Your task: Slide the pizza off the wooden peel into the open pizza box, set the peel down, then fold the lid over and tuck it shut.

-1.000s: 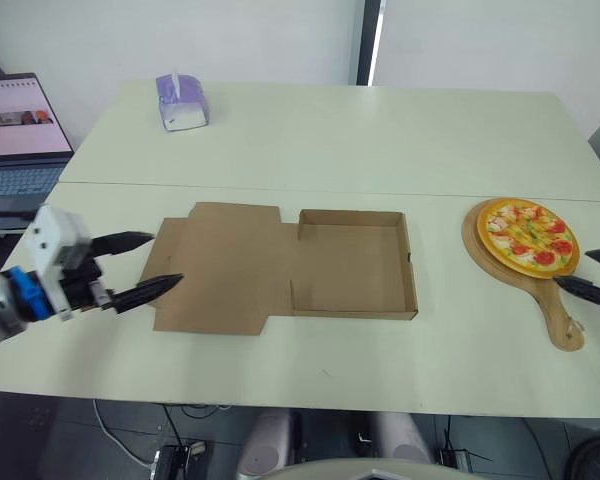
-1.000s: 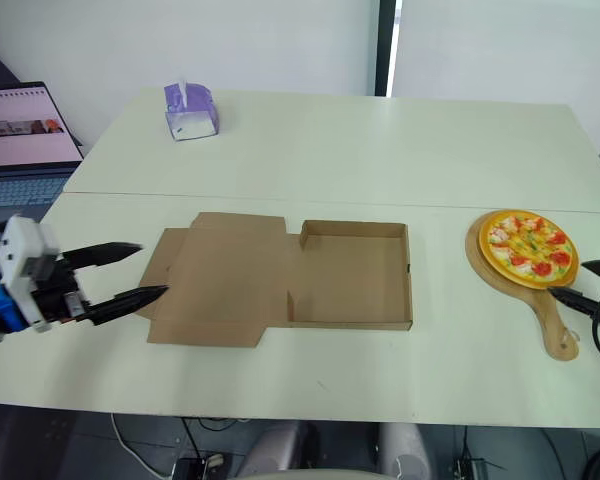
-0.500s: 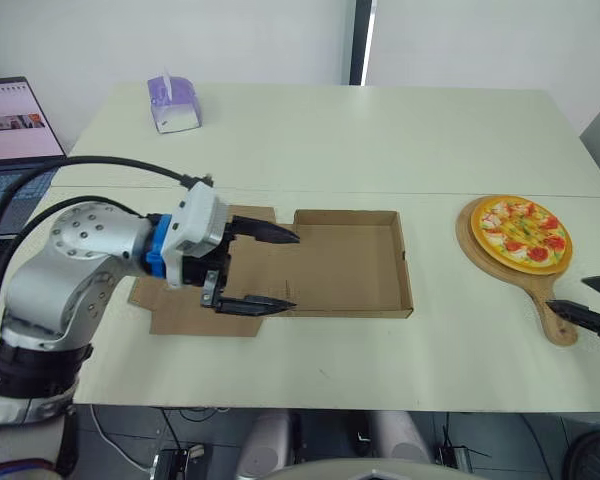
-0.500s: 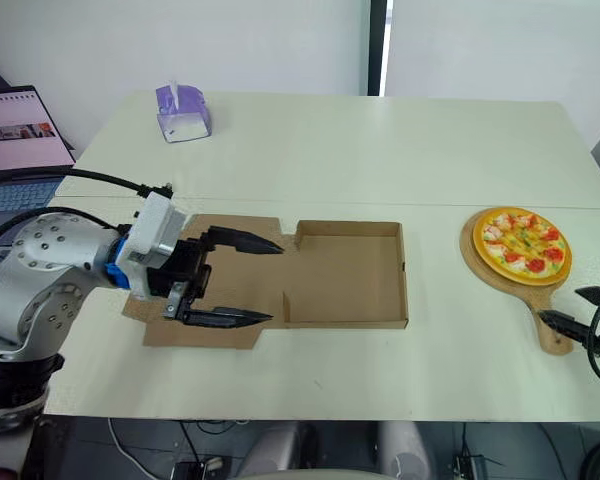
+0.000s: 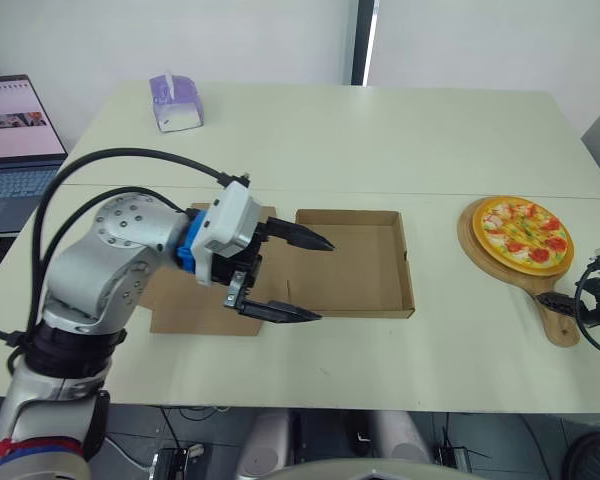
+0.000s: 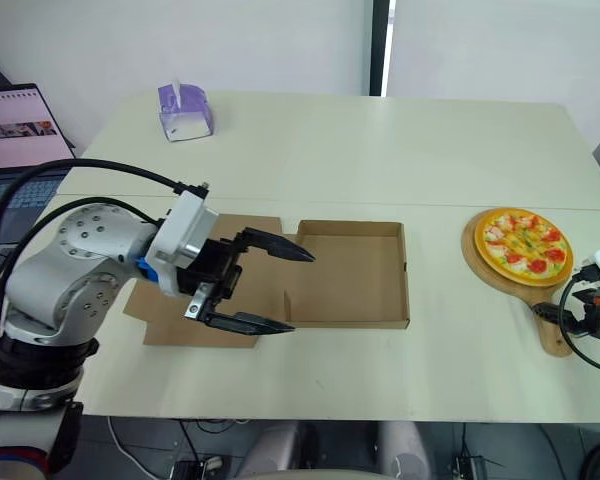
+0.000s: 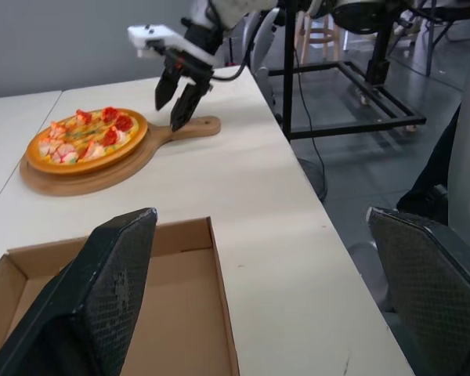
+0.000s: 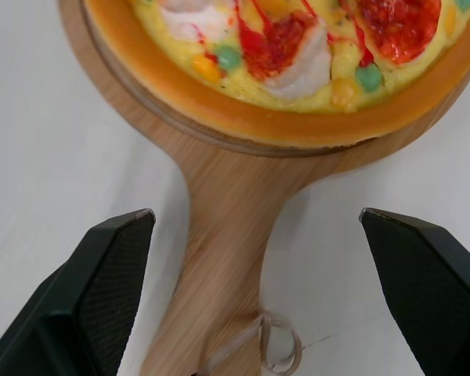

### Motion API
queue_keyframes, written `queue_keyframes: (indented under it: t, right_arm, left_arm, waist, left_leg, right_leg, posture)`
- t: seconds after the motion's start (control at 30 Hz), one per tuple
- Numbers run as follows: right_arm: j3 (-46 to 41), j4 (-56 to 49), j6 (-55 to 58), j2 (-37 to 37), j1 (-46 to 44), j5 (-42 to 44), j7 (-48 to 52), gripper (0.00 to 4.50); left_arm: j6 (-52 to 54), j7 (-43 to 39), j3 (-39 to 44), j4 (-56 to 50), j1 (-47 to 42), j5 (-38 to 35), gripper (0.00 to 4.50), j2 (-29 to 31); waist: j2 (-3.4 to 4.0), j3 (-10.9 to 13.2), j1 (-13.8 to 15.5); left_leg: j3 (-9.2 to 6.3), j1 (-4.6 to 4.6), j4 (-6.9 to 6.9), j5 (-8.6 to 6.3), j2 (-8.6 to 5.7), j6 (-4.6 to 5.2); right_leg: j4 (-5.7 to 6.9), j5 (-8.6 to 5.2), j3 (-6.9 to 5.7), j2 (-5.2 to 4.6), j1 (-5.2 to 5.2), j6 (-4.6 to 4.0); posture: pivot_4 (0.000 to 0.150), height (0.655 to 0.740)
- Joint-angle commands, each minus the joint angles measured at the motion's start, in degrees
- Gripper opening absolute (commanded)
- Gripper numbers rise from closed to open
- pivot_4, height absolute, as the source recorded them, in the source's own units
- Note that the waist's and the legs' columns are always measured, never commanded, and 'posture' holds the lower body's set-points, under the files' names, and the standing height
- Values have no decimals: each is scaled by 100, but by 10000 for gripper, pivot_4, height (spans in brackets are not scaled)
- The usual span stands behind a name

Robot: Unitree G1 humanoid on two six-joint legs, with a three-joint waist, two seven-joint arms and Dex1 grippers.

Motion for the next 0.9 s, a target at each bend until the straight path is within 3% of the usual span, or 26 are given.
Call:
queue_keyframes:
  t: [0.03, 0.27, 0.37, 0.6, 0.9]
  right_arm:
    - [213, 347, -54, -81, -296, -107, 56, 45000]
    - [671, 967, -111, -32, -717, -195, 311, 45000]
    - [791, 1051, -182, 6, -731, -243, 370, 39122]
    - [620, 930, -141, 221, -623, -156, 267, 16343]
    - [-207, 554, -1052, 794, -400, -130, -129, 15761]
  left_arm:
    - [-124, -6, -63, 25, -153, 82, 44694, -102]
    - [-52, 67, -91, 81, -244, 65, 44694, -263]
    - [-1, 145, -58, 98, -283, 60, 45000, -321]
    - [150, 457, 179, 241, -292, -40, 45000, -402]
    - [268, 742, 554, 437, -277, -92, 45000, -261]
  waist:
    - [1, 0, 1]
    - [-7, -3, -1]
    - [-18, -7, -3]
    - [-40, -18, -7]
    - [-63, -26, -51]
  left_leg:
    - [0, 0, -1, 0, 0, 0]
    - [-2, 2, 2, 0, 1, 0]
    - [-2, 3, 3, 0, 3, 0]
    - [-5, 5, 3, 0, 4, 0]
    - [2, 10, 6, 0, 6, -1]
  right_leg:
    - [1, 0, 0, 0, 0, 0]
    - [1, 1, -1, 0, 3, 0]
    - [1, 1, -2, 0, 4, 1]
    - [1, 1, -3, 1, 6, 1]
    - [1, 2, 3, 1, 10, 1]
  posture:
    - [1500, 7251]
    - [1500, 7251]
    - [1500, 7251]
    - [1500, 7251]
    - [1500, 7251]
